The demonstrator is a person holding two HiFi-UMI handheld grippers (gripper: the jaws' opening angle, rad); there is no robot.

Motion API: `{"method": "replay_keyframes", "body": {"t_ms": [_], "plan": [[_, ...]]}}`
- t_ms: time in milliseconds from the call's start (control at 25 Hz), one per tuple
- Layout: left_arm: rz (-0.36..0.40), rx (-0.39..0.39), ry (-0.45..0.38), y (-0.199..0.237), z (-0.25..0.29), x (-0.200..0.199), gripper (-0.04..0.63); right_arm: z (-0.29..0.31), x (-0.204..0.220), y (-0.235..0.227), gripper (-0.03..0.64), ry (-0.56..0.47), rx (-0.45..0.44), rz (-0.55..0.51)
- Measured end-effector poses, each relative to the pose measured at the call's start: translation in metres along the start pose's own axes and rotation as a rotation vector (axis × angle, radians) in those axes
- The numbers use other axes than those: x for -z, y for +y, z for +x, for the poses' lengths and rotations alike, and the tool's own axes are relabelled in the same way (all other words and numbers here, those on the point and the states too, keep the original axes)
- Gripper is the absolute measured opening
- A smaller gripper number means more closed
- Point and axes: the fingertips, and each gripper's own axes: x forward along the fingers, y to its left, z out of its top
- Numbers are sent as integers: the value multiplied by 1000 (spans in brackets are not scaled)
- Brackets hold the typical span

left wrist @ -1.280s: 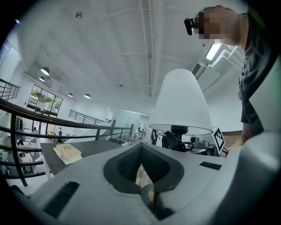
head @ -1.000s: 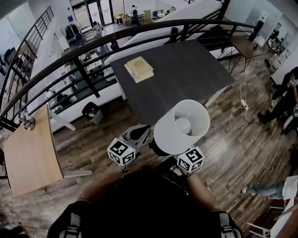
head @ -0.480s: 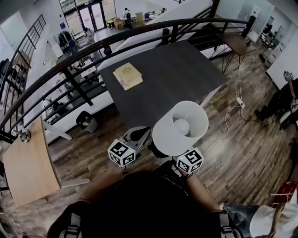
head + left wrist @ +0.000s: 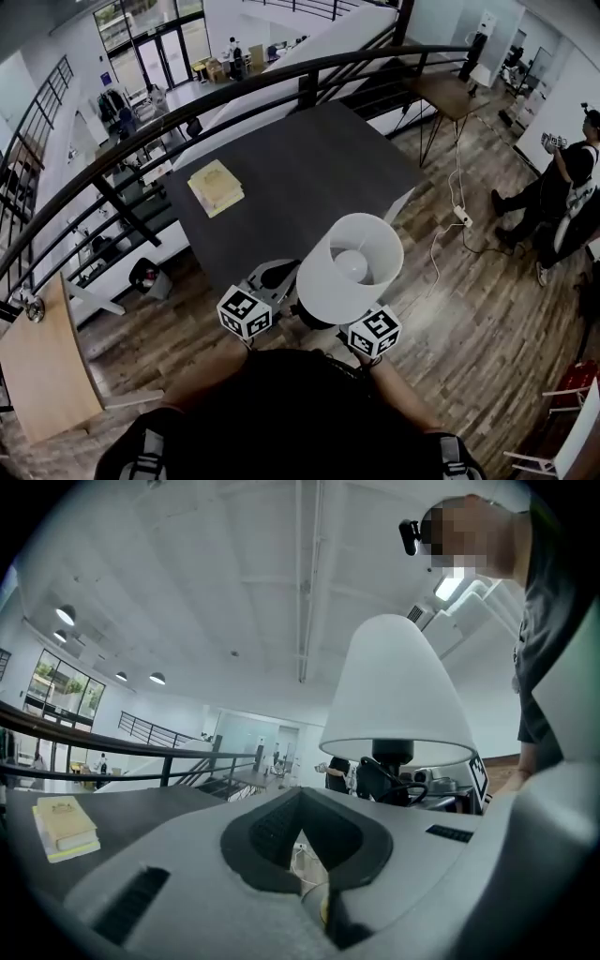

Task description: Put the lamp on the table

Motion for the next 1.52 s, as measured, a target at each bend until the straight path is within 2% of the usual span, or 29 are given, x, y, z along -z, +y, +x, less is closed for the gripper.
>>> {"method": "replay_keyframes", "body": {"t_ms": [160,440,920,1240,1520], "plan": [[-1,35,6,-13,38,4,9,-19,-2,-32,97,-3,30,-1],[-15,85,48,-25,89,17,9,-45,1,-77,97,-19,91,62],[-24,158,57,-14,161,22,9,-52,-2,-137,97,-14,155,71],[-35,170,71,16,196,23,9,-31,-7,-177,97,-7,163,89],[-36,173,77,68,225,14,9,16,-23,-218,97,-1,157,90]]}}
